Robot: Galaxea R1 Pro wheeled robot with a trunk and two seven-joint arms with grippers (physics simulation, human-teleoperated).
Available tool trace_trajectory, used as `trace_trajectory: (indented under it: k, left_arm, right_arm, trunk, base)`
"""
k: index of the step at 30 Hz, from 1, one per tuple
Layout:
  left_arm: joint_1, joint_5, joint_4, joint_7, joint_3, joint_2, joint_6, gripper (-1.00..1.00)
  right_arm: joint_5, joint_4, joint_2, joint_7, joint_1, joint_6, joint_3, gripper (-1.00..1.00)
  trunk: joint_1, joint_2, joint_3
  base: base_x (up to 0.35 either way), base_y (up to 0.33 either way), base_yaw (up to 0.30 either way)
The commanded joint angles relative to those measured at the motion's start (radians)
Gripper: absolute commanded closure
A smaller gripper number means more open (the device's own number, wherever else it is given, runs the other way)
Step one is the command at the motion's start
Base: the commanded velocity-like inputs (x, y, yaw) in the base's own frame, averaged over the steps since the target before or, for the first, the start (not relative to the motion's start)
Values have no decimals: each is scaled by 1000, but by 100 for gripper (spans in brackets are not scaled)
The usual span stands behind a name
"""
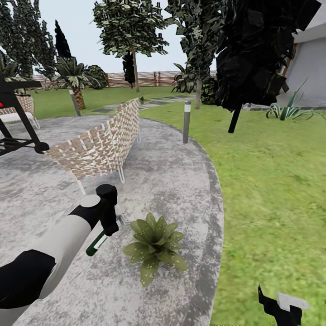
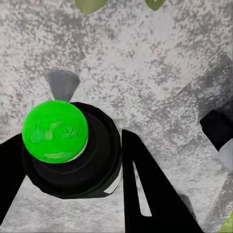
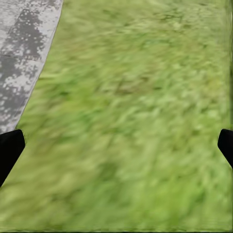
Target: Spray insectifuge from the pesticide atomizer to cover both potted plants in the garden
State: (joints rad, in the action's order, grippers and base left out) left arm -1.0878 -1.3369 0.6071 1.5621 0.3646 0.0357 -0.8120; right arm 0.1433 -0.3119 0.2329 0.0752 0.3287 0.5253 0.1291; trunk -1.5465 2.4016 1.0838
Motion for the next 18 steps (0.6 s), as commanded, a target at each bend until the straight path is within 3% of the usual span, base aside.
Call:
trace_trajectory:
  k: [1,18]
  left_arm:
    - [0,-5,2,9,5,1,-10,100]
    - [14,-6,0,9,7,6,-10,100]
  right_arm:
    - [9,0,0,0,1,4,-3,-100]
    - [9,-1,0,0,1,4,-3,-100]
  trunk:
    - [0,0,1]
    - [0,0,1]
  base:
    - [4,311,-261]
    - [-96,285,-261]
